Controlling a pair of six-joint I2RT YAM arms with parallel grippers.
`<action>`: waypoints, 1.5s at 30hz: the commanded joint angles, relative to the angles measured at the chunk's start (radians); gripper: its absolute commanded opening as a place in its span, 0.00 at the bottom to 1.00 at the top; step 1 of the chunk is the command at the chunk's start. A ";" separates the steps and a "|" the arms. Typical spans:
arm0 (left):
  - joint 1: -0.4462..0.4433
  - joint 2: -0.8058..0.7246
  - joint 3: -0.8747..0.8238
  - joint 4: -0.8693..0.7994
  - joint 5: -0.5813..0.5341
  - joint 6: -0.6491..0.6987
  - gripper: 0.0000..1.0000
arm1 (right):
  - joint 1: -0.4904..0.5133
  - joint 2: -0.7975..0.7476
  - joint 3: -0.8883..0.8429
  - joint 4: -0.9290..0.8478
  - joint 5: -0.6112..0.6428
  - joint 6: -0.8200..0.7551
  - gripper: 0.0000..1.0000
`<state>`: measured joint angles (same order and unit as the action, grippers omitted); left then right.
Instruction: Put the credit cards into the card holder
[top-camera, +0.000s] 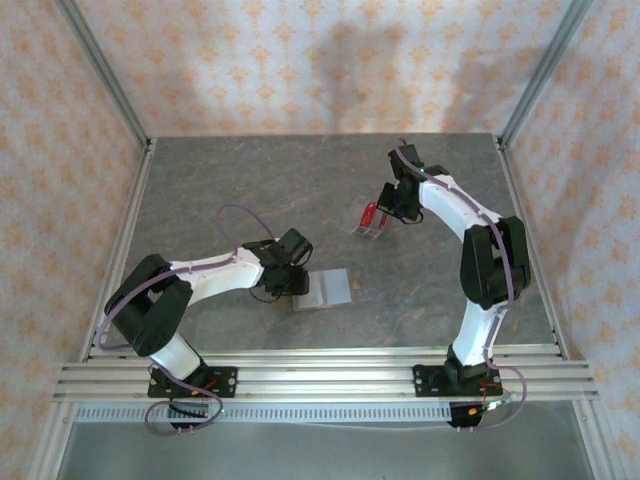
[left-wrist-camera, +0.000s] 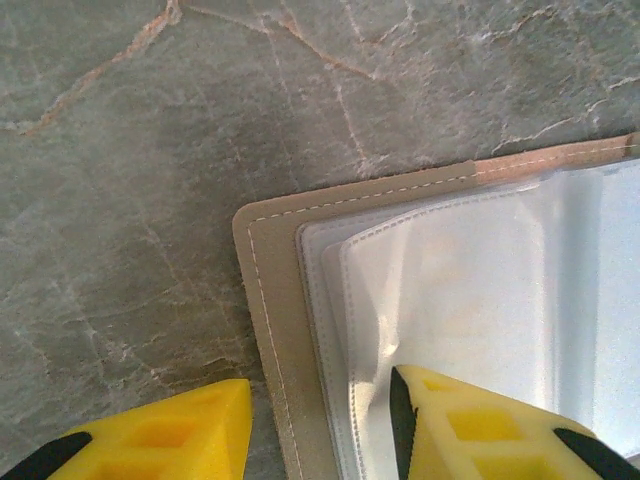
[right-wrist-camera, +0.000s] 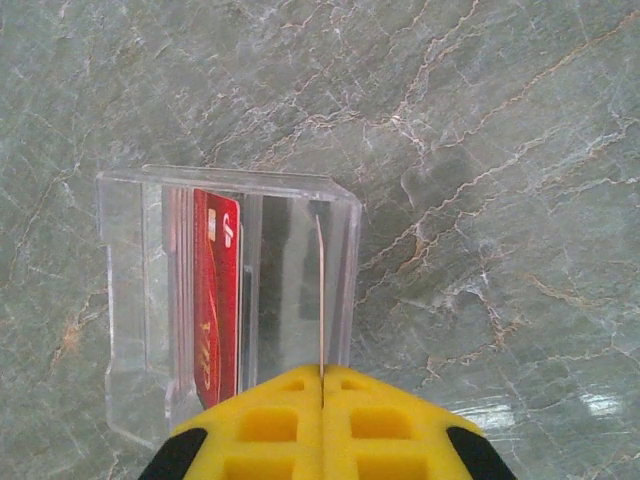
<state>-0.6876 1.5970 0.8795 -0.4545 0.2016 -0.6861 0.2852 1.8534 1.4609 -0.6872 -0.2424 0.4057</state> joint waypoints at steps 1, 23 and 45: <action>-0.007 -0.049 -0.009 -0.029 -0.029 0.010 0.42 | 0.000 -0.095 0.024 -0.042 0.043 -0.027 0.00; -0.007 0.048 0.042 -0.082 -0.085 0.028 0.39 | 0.269 -0.477 -0.580 0.515 -0.349 0.011 0.00; -0.007 0.054 -0.039 -0.047 -0.091 -0.007 0.34 | 0.351 -0.298 -0.836 1.053 -0.421 0.172 0.00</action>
<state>-0.6876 1.6321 0.8871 -0.4511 0.1558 -0.6830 0.6315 1.5406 0.6399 0.2619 -0.6590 0.5484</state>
